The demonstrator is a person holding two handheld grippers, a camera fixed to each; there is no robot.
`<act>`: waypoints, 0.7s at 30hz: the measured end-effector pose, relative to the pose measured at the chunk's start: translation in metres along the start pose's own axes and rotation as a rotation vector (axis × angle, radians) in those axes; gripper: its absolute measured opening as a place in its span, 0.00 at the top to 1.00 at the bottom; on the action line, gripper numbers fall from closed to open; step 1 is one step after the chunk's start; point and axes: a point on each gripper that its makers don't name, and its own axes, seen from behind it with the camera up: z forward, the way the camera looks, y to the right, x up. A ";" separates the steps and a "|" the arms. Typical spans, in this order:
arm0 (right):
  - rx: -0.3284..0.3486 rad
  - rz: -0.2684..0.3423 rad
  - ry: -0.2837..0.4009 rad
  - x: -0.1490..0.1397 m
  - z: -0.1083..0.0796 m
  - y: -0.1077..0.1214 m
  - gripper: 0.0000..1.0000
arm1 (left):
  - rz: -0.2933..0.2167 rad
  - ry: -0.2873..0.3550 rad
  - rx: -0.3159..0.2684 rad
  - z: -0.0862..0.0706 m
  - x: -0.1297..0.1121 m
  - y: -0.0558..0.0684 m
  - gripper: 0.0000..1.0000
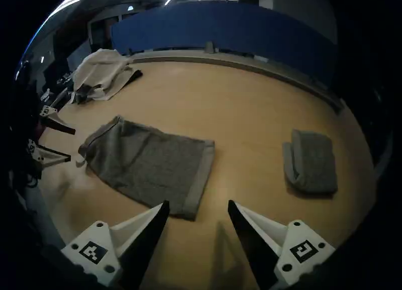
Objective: Fold towel
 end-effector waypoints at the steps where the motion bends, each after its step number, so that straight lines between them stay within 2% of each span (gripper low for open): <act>1: 0.001 -0.002 -0.005 -0.002 0.001 0.000 0.12 | -0.016 0.006 0.006 -0.003 0.001 0.000 0.09; 4: 0.006 -0.005 -0.015 -0.007 0.005 -0.001 0.16 | -0.055 0.019 0.021 -0.011 0.001 -0.001 0.04; 11: 0.021 -0.016 -0.036 -0.013 0.013 -0.004 0.26 | -0.109 0.030 0.056 -0.021 -0.003 -0.001 0.03; 17: 0.043 -0.057 -0.060 -0.018 0.018 -0.011 0.29 | -0.154 0.041 0.078 -0.029 -0.006 0.001 0.03; 21: 0.059 -0.085 -0.073 -0.021 0.021 -0.016 0.47 | -0.175 0.047 0.085 -0.031 -0.008 0.001 0.03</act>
